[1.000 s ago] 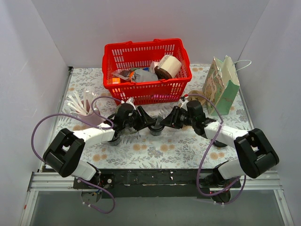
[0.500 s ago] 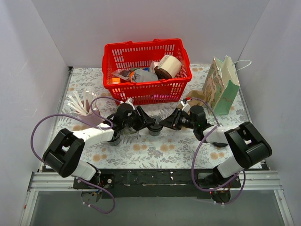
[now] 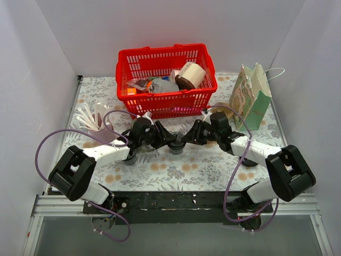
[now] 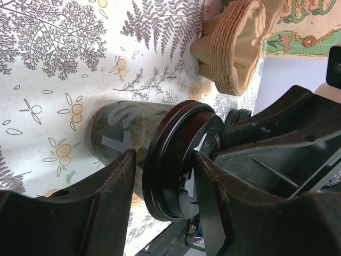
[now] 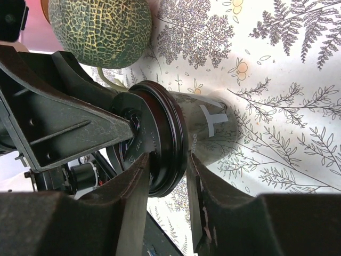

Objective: Pack the takeout coffee

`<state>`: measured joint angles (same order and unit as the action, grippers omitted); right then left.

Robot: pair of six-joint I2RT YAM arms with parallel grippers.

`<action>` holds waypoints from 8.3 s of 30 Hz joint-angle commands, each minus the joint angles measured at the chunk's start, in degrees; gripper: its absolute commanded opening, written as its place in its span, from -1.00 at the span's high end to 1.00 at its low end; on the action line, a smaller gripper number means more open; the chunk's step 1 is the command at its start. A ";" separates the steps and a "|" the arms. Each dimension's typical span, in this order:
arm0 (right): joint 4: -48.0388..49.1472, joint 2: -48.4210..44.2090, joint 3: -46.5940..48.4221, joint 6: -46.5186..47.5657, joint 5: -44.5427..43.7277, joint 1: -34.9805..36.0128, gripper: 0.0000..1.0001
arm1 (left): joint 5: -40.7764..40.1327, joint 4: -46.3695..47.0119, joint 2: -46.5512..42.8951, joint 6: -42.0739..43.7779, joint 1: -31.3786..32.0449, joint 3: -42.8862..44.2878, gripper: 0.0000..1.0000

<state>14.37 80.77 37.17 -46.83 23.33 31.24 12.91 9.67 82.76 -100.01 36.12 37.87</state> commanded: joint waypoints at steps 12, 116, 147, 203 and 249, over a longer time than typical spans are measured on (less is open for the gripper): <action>-2.99 -0.88 -6.64 13.68 -25.97 10.50 0.21 | -0.51 -4.22 -0.67 0.60 2.20 -5.61 0.09; 13.60 -2.11 -14.68 32.60 -25.09 11.91 0.55 | -2.80 -8.00 -2.96 2.54 3.17 -3.24 -0.25; -28.27 -4.56 15.49 7.12 -26.06 10.68 -0.50 | -11.24 -15.30 -8.84 9.30 2.03 6.96 -0.96; -18.68 0.61 12.75 -7.31 -21.40 9.98 -0.36 | -2.01 -6.69 -2.70 7.81 -0.52 1.77 -0.37; 0.69 8.86 -3.60 -12.76 1.89 4.26 0.97 | -0.69 -6.16 1.44 7.11 -0.52 3.26 -0.09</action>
<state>23.62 84.88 35.18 -59.94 18.94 34.26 11.88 5.54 82.94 -92.82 35.16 39.92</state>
